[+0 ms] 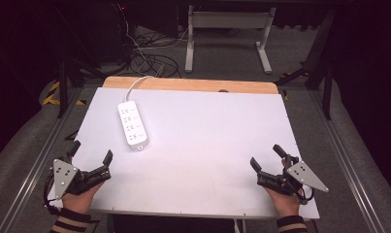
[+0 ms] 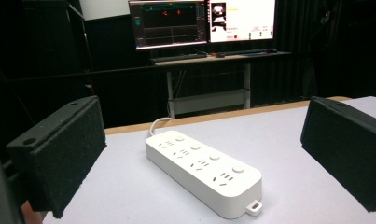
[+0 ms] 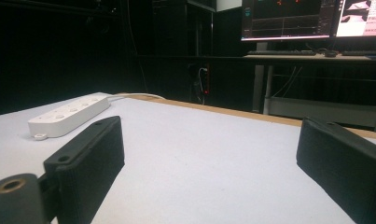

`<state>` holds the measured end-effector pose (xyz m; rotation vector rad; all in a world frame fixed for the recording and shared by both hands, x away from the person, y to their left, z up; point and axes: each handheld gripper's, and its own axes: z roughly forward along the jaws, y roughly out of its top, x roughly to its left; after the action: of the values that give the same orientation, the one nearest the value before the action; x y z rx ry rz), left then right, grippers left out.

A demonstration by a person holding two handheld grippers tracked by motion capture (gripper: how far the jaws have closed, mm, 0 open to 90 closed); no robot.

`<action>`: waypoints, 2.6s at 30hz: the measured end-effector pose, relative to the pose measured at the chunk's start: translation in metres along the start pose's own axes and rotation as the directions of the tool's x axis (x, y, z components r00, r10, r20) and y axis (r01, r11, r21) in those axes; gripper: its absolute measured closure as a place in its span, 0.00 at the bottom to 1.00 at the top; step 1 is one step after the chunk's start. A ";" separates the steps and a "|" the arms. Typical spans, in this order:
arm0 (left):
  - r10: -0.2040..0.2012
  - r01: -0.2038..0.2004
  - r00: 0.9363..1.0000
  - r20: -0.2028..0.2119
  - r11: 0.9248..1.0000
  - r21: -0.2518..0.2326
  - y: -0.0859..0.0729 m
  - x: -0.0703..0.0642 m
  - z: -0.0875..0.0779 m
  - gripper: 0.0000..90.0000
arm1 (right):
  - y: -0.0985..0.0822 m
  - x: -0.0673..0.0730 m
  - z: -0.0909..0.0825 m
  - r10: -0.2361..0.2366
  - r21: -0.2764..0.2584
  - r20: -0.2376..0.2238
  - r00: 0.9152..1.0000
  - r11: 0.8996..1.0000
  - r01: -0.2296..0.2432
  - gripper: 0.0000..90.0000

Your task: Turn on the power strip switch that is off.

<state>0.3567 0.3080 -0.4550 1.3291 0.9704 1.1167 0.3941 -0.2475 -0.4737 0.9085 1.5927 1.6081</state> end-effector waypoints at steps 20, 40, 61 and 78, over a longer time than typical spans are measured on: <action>-0.007 0.007 1.000 0.003 1.000 -0.010 0.001 0.000 0.001 0.01 | 0.001 0.000 -0.002 0.006 -0.002 -0.004 1.000 1.000 -0.006 0.09; -0.053 0.048 0.997 0.050 0.993 0.105 0.020 0.006 -0.004 1.00 | 0.000 0.000 -0.003 0.009 0.004 -0.004 1.000 1.000 -0.008 0.09; 0.004 -0.016 1.000 0.029 0.913 0.407 0.085 0.022 0.124 1.00 | -0.004 -0.005 -0.009 0.023 0.021 -0.002 1.000 1.000 -0.023 0.10; -0.050 -0.004 0.998 0.040 0.570 0.822 0.038 0.044 0.266 1.00 | -0.010 -0.007 -0.030 0.066 0.049 -0.004 0.998 0.997 -0.066 0.11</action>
<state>0.6233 0.2880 -0.4035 2.0715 1.5644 0.5575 0.3718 -0.2690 -0.4838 0.9924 1.6278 1.6248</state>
